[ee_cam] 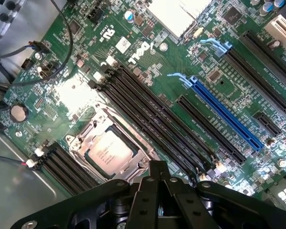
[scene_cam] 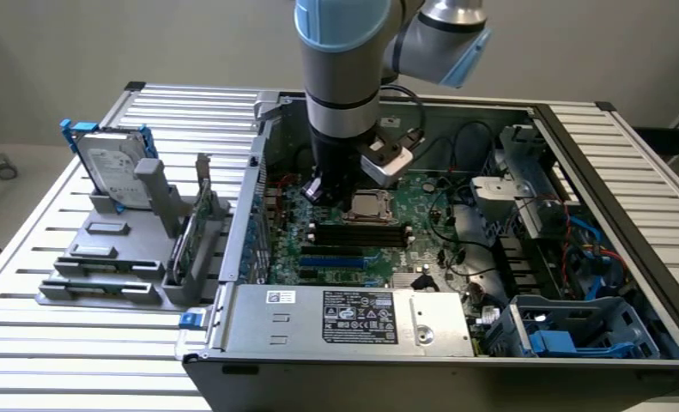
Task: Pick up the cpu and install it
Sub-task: 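Close the cpu cover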
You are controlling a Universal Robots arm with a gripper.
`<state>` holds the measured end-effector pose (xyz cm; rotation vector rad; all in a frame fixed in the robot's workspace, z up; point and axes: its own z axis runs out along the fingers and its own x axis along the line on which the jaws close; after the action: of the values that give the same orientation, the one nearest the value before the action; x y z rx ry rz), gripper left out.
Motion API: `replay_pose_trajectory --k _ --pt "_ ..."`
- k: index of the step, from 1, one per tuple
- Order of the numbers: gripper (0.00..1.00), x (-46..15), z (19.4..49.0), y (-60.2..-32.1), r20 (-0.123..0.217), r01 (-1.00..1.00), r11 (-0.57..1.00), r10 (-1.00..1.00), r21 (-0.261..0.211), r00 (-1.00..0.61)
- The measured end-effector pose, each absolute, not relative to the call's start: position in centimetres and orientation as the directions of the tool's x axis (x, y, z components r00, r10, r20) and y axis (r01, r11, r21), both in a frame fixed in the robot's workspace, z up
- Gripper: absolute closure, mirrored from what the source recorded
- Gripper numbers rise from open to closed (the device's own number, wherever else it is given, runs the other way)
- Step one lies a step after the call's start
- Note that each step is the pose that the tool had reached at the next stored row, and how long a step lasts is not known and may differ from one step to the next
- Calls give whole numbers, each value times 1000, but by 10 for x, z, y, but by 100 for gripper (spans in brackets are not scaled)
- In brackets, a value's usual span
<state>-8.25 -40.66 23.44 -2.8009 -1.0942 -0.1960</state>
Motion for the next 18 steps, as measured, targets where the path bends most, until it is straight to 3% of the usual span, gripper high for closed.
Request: replay_pose_trajectory --k 18 --pt "89 -87 214 -407 175 695 -715 676 -80 716"
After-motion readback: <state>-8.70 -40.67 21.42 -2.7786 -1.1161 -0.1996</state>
